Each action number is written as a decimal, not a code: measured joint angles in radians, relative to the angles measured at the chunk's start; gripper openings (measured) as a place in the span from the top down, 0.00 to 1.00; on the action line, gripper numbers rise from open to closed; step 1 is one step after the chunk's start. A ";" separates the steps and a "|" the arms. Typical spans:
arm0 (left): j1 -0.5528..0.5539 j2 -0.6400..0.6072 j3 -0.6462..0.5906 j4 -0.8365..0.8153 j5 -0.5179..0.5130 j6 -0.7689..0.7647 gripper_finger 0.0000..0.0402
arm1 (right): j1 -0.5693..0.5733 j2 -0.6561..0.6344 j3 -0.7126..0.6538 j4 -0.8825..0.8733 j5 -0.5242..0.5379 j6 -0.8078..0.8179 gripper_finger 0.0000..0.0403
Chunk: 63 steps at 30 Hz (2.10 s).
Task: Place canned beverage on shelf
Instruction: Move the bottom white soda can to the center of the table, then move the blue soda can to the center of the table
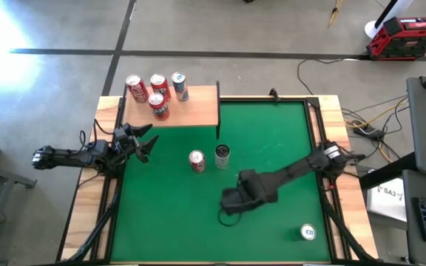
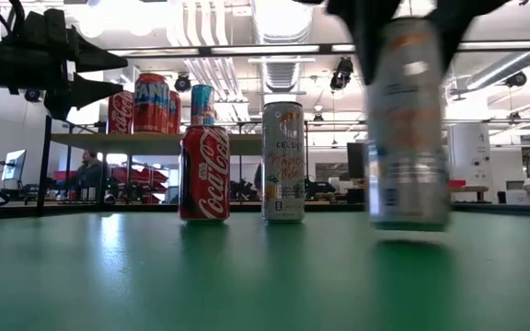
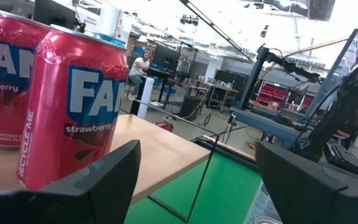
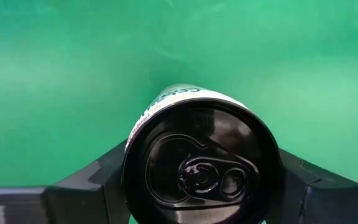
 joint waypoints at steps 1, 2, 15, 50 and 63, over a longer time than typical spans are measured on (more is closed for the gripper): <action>0.000 0.000 0.000 0.000 0.000 0.000 0.25 | -0.017 0.020 0.029 -0.015 0.002 -0.028 0.40; 0.000 0.000 0.000 -0.001 0.000 0.000 0.25 | -0.033 0.040 0.060 -0.033 0.006 -0.052 0.40; 0.000 0.002 0.000 -0.003 0.000 0.000 0.25 | -0.193 0.260 0.448 -0.169 0.021 -0.295 0.40; 0.000 0.002 0.000 -0.004 0.000 0.000 0.25 | -0.233 0.266 0.385 -0.091 0.099 -0.366 0.25; 0.000 0.002 0.000 -0.004 0.000 0.000 0.25 | -0.152 0.262 0.418 -0.165 0.015 -0.340 0.06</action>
